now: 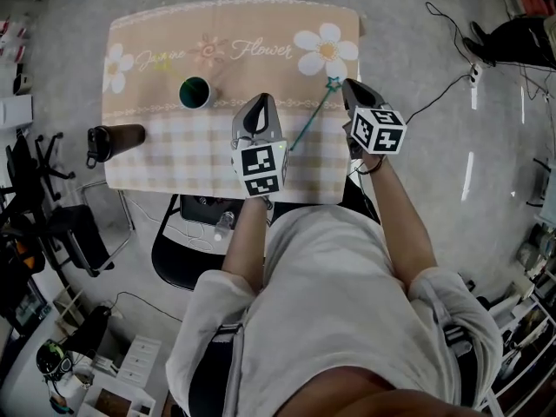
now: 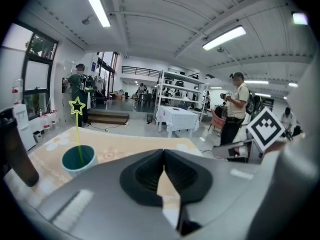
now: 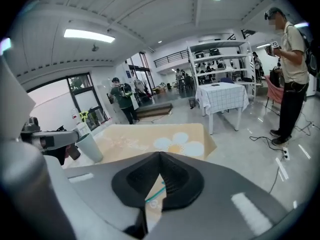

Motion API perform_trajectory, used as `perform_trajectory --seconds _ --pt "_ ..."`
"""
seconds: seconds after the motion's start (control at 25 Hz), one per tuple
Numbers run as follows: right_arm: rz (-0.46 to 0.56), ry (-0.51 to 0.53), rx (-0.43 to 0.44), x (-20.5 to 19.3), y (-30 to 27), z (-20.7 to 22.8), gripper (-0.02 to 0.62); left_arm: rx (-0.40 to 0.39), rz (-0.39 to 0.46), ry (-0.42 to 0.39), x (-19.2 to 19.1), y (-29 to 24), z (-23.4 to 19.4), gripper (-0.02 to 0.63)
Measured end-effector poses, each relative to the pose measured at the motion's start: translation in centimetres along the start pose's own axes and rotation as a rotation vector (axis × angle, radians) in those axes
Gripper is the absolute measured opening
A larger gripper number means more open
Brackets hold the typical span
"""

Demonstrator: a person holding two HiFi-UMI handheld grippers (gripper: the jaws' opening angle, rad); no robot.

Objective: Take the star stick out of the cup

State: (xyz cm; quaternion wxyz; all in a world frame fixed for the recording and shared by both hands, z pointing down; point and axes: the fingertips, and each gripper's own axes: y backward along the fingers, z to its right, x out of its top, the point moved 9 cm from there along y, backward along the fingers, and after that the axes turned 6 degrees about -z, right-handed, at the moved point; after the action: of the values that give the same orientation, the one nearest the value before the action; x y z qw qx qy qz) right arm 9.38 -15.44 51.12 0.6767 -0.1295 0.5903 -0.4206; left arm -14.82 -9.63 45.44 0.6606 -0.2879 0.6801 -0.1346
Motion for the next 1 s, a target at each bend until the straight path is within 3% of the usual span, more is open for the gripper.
perform_trajectory --seconds 0.36,0.6,1.0 --pt "0.081 0.202 0.106 1.2 1.0 -5.7 -0.003 0.165 0.095 -0.008 3.6 3.0 -7.1 0.003" --pt "0.077 0.205 0.131 0.9 0.7 -8.1 -0.003 0.255 0.109 0.035 4.7 4.1 -12.3 0.003" --pt "0.076 0.203 0.134 1.3 -0.3 -9.9 -0.003 0.305 0.122 0.059 5.9 4.0 -16.4 0.003"
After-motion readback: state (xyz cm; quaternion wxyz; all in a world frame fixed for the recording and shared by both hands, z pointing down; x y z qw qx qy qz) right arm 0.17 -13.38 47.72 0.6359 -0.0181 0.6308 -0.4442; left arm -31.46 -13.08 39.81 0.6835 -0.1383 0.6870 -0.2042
